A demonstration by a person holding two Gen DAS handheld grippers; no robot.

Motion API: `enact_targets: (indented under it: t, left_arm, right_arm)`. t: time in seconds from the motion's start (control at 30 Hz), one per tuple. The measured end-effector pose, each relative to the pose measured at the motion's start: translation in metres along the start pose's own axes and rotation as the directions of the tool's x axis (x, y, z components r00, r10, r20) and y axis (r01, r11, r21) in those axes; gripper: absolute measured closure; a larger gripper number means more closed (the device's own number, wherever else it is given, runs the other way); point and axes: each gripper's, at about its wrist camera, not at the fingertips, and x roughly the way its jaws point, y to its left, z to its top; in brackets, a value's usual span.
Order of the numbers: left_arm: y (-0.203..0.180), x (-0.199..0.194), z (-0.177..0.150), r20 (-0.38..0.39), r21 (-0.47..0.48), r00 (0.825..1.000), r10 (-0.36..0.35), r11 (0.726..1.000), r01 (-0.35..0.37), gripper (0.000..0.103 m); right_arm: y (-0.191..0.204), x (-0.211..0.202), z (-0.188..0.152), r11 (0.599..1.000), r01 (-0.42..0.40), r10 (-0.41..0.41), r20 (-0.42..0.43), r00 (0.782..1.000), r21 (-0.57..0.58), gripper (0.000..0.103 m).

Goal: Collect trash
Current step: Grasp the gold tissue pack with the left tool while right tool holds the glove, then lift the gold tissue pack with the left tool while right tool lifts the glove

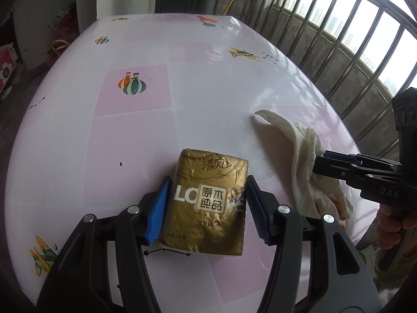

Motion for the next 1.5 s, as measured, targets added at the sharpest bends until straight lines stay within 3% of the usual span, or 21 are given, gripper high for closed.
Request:
enact_targets:
  t: [0.17,0.53,0.7,1.23,1.5]
  left_arm:
    - [-0.007,0.001,0.001,0.006,0.024,1.0,0.028,0.999,-0.029,0.049]
    - [-0.018,0.002,0.002,0.012,0.04,0.999,0.053,0.998,-0.054,0.05]
    - [-0.019,0.002,0.003,0.012,0.04,0.998,0.054,0.998,-0.054,0.05]
    - [-0.02,0.0,0.002,0.026,0.038,0.999,0.042,0.998,-0.043,0.051]
    - [-0.012,-0.004,0.0,0.037,0.022,0.999,0.008,1.0,-0.009,0.051]
  right_arm:
    - [0.001,0.004,-0.001,1.0,0.016,-0.016,0.005,1.0,-0.022,0.061]
    - [0.005,0.006,0.001,0.998,0.034,-0.034,0.01,0.999,-0.049,0.061]
    - [0.007,0.007,0.001,0.996,0.064,-0.064,0.01,0.998,-0.065,0.067]
    - [0.006,0.009,0.004,0.998,0.042,-0.042,0.003,0.999,-0.05,0.089]
    - [-0.003,0.0,0.008,0.999,-0.032,0.031,0.026,0.999,0.027,0.092]
